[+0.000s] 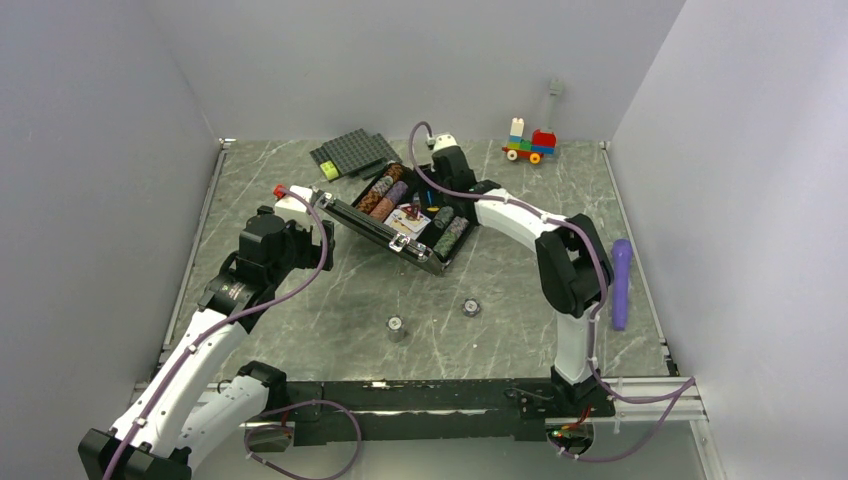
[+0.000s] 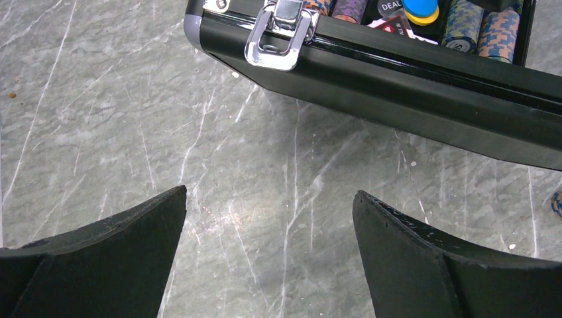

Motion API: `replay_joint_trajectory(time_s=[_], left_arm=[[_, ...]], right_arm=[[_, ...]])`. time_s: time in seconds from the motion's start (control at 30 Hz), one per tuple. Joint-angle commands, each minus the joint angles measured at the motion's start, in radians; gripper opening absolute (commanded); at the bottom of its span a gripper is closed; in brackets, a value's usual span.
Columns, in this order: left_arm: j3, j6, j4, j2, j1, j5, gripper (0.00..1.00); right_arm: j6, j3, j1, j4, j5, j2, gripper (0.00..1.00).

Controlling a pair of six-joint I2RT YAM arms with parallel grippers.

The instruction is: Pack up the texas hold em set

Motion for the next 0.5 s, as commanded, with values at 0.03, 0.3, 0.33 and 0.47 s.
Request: replay_joint_trajectory(time_s=[0.03, 0.3, 0.33, 0.47], left_arm=[[0.003, 0.001, 0.044, -0.013, 0.003, 0.008, 0.99], [0.002, 0.001, 0.045, -0.008, 0.004, 0.006, 0.99], [0.002, 0.000, 0.044, -0.007, 0.003, 0.006, 0.99], [0.004, 0.002, 0.043, -0.001, 0.003, 0.008, 0.99]], right_arm=[[0.033, 0.000, -0.084, -0.017, -0.119, -0.070, 0.71], [-0.053, 0.037, -0.231, -0.021, -0.582, 0.005, 0.72], [-0.073, 0.049, -0.237, -0.033, -0.601, 0.018, 0.72], [-0.103, 0.071, -0.257, -0.034, -0.666, 0.058, 0.73]])
